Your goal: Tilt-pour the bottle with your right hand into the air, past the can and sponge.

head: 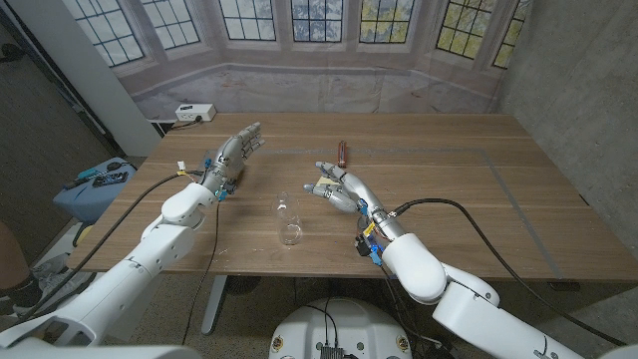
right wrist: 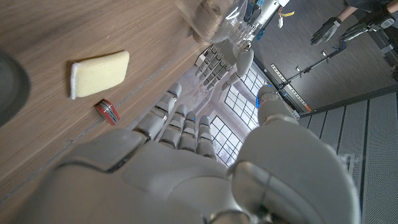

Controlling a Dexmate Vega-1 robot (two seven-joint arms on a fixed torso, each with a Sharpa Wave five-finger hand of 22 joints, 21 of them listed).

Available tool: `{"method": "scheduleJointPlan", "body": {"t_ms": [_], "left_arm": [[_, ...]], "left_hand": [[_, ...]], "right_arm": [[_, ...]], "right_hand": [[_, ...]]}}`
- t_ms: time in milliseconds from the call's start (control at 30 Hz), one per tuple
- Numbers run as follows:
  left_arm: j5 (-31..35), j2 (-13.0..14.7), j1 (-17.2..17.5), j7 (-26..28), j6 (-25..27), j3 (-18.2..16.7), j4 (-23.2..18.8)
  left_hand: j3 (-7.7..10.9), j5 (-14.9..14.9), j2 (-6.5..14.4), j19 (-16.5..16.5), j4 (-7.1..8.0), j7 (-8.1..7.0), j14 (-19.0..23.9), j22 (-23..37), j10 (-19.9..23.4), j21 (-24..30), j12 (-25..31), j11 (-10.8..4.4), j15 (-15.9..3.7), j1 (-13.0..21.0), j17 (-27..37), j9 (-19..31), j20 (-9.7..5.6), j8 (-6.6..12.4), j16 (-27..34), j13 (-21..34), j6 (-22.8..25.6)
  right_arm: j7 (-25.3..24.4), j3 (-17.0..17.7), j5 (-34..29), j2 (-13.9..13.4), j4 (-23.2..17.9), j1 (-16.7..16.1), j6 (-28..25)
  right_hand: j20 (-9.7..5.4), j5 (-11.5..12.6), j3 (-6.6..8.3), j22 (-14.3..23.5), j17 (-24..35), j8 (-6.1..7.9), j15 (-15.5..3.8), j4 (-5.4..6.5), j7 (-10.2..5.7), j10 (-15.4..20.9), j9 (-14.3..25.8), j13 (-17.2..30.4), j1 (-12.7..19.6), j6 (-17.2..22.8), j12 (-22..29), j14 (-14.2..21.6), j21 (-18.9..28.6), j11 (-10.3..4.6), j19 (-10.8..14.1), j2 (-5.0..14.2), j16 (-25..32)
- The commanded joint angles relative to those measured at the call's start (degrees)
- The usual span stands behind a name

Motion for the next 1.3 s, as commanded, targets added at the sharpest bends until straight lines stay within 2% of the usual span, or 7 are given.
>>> {"method": "scheduleJointPlan", "body": {"t_ms": [33, 233, 1300], "left_arm": [[-0.74, -0.27, -1.28, -2.74, -1.02, 0.09, 2.88], [-0.95, -0.09, -1.09, -2.85, -1.07, -0.1, 2.84], [-2.33, -1.1, -2.14, -6.42, -1.94, 0.41, 6.19]], "left_hand": [[-0.1, 0.27, -0.04, 0.55, -0.12, 0.15, 0.38, 0.05, 0.38, -0.15, 0.23, 0.16, -0.01, 0.73, 0.29, 0.33, 0.06, 0.1, 0.25, 0.23, 0.42], [-0.11, 0.29, -0.03, 0.64, -0.13, 0.14, 0.53, 0.06, 0.41, -0.29, 0.23, 0.25, 0.0, 0.82, 0.29, 0.34, 0.09, 0.11, 0.29, 0.23, 0.5], [-0.22, 0.31, -0.01, 1.0, -0.06, 0.11, 0.63, 0.08, 0.47, -0.9, 0.2, 0.29, 0.03, 1.17, 0.34, 0.36, 0.12, 0.07, 0.26, 0.24, 0.66]], "right_arm": [[4.02, -2.29, -1.47, -0.05, 3.99, 3.49, 3.88], [5.46, -2.4, -1.71, 0.24, 5.2, 4.54, 4.78], [5.35, -6.16, -6.04, 3.39, 5.14, 5.9, -1.38]], "right_hand": [[0.09, 0.54, -0.04, 0.18, 0.17, 0.4, -0.14, 0.39, -0.03, 0.46, 0.09, 0.2, 0.69, 0.49, 0.48, 0.64, 0.08, 0.03, 0.18, -0.67, 0.16], [0.16, 0.54, -0.28, 0.19, 0.2, 0.38, -0.12, 0.46, -0.03, 0.42, 0.11, 0.26, 0.82, 0.45, 0.47, 0.66, 0.03, -0.01, 0.12, -1.44, 0.12], [0.33, 0.79, 0.14, 0.24, 0.33, 0.1, -0.07, 0.48, 0.34, -0.48, 0.25, 0.55, 3.89, -0.48, 0.17, 0.28, -0.13, 0.13, -0.18, -2.98, -0.14]]}}
